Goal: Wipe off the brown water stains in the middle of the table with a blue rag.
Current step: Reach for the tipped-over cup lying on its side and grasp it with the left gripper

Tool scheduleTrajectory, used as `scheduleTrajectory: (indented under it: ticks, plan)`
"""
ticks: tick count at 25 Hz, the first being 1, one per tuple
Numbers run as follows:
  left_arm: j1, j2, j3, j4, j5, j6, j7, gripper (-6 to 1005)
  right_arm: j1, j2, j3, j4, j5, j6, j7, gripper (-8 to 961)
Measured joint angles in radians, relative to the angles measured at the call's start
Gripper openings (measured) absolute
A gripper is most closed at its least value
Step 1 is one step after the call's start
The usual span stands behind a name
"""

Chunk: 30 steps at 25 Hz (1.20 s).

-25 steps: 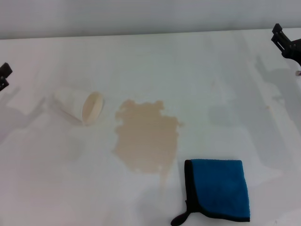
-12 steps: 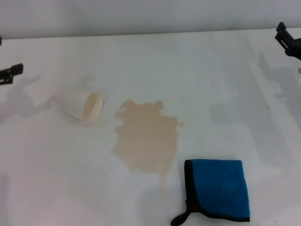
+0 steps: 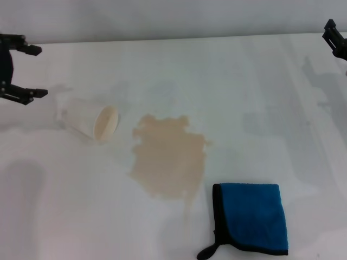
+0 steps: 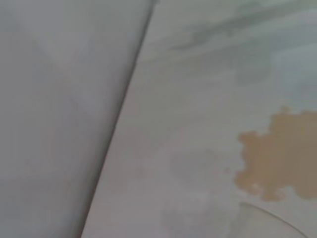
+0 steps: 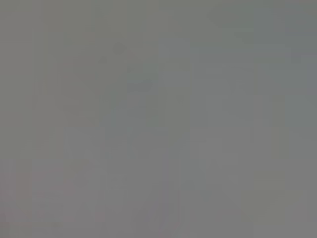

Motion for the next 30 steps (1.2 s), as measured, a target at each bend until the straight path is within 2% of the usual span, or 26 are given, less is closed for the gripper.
scheduleTrajectory:
  ticks: [5,8,10,12,13,14,15,16,17,19,23,30]
  plan:
    - [-0.051,-0.005,0.0,-0.03,0.112,0.022,0.035,887,0.0,0.001,0.001,0.0,0.0,-0.011,-0.001,870]
    - [-0.083,-0.025,0.001,-0.033,0.226,0.016,0.037,888,0.007,0.003,0.001,0.0,0.0,-0.027,-0.002,870]
    - [-0.099,-0.051,0.002,-0.042,0.286,-0.004,0.042,888,0.012,0.003,0.001,0.001,0.0,-0.03,-0.002,870]
    - [-0.116,-0.092,0.002,-0.066,0.34,-0.046,0.063,888,0.017,0.003,0.001,0.006,0.0,-0.03,-0.002,870]
    - [-0.116,-0.092,0.002,-0.066,0.34,-0.046,0.063,888,0.019,0.003,0.001,0.008,-0.001,-0.03,-0.002,870]
    - [-0.127,-0.137,0.002,-0.094,0.373,-0.109,0.096,888,0.02,0.002,0.001,0.009,-0.001,-0.03,-0.002,870]
    - [-0.128,-0.148,0.002,-0.1,0.379,-0.124,0.104,888,0.02,0.002,0.0,0.01,-0.002,-0.03,-0.002,870]
    - [-0.131,-0.167,0.002,-0.112,0.389,-0.151,0.121,888,0.02,0.002,0.0,0.012,-0.003,-0.03,-0.002,870]
    - [-0.131,-0.167,0.002,-0.112,0.389,-0.151,0.121,888,0.02,0.002,0.0,0.015,-0.005,-0.03,-0.001,870]
    - [-0.135,-0.203,0.002,-0.134,0.397,-0.175,0.154,888,0.019,0.002,0.0,0.022,-0.006,-0.03,-0.001,870]
    - [-0.137,-0.213,0.001,-0.159,0.389,-0.179,0.174,887,0.013,0.002,0.0,0.033,-0.007,-0.03,-0.001,870]
    - [-0.164,-0.216,0.0,-0.163,0.381,-0.25,0.193,887,0.011,0.002,0.001,0.033,-0.006,-0.031,0.0,870]
